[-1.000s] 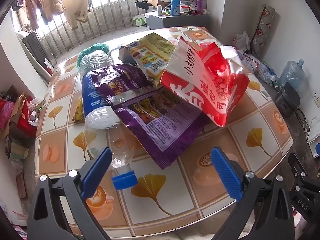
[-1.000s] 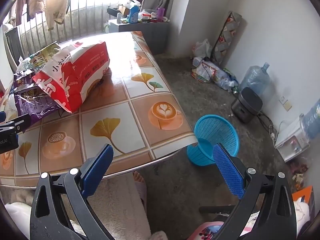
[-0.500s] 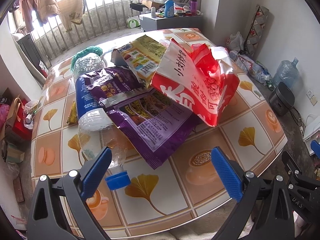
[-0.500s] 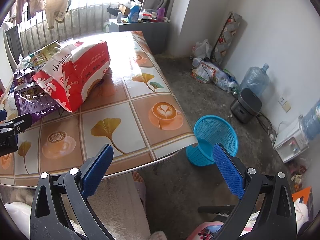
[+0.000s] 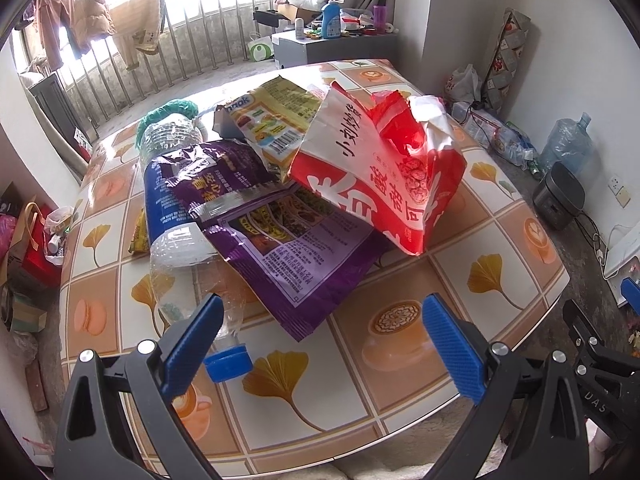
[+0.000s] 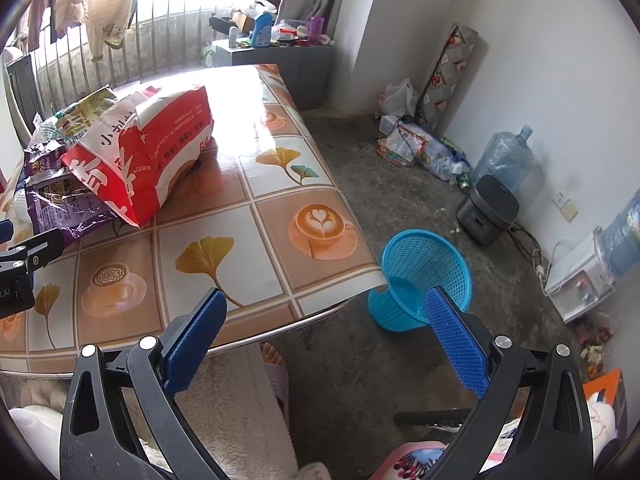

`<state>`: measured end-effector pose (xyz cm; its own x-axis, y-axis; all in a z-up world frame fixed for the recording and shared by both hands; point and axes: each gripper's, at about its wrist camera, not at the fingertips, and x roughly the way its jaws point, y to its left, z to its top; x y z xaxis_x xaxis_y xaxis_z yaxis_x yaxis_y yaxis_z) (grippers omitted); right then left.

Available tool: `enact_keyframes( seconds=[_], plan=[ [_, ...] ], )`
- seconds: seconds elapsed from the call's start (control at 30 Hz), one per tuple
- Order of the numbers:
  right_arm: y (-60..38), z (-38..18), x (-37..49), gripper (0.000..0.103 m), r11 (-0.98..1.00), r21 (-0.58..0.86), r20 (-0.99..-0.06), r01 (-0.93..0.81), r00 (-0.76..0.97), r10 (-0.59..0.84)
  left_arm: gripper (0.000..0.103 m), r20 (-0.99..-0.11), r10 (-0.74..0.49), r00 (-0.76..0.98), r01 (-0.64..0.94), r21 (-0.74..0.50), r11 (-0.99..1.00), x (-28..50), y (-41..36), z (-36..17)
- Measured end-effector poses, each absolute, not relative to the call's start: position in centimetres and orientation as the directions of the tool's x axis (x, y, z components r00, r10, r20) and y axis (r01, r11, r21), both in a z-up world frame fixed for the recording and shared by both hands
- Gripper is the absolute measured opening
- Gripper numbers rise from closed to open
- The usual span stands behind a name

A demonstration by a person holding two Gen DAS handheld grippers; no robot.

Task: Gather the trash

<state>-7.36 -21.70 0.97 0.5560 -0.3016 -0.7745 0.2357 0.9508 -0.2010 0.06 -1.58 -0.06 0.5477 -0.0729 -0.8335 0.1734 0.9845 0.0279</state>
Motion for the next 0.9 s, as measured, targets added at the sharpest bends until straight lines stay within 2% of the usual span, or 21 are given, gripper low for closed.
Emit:
enact_keyframes(
  seconds=[0.9],
  plan=[
    [-21.98, 1.3, -7.37, 0.096, 0.949, -0.195, -0.771, 0.249, 0.559, -0.305, 0.097, -0.838, -0.066, 0.542, 0.159, 0.024, 0.987, 0.22, -1.15, -0.34]
  ],
)
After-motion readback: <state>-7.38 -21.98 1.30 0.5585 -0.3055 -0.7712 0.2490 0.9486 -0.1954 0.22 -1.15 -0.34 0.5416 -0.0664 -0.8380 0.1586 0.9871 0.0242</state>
